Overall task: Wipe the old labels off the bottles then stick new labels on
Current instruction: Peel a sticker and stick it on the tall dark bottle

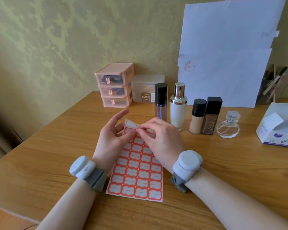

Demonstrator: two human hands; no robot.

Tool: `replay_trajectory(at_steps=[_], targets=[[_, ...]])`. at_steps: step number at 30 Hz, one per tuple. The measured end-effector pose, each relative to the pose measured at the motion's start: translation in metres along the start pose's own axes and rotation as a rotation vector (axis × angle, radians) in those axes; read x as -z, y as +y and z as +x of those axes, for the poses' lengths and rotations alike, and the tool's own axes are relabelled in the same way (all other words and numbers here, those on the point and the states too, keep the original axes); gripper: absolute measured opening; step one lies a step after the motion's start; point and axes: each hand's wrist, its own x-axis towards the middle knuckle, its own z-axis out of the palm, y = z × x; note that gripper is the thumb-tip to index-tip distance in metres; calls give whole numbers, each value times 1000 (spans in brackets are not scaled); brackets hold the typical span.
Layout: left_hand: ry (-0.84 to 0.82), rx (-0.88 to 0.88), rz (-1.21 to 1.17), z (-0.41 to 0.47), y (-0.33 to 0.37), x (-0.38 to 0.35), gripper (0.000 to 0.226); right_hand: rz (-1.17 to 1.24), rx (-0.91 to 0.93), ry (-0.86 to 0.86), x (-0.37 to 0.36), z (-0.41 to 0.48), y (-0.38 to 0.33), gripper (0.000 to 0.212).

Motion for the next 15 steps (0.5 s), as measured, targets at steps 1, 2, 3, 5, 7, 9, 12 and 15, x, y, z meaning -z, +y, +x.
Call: replay_trajectory(at_steps=[1,2,3,5,7,9,12,15], targets=[[-2,-12,19,0,0,0,58,7,-4,-2,0,0,0,21],[-3,-20,30,0,0,0,57,17,-9,-2,0,0,0,21],[-1,-28,34,0,0,1,57,25,-10,-1,0,0,0,22],[-1,-42,44,-1,0,1,56,34,-5,-4,0,0,0,23],[-3,-52,58,-1,-1,1,56,40,-1,-3,1,1,0,24],[-6,-52,62,-1,-1,2,56,35,8,6,1,1,-1,22],[-15,-38,54,-1,-1,1,57,28,12,19,1,-1,-2,18],[-23,-21,57,-2,-3,1,58,43,-6,35,1,-1,-1,16]])
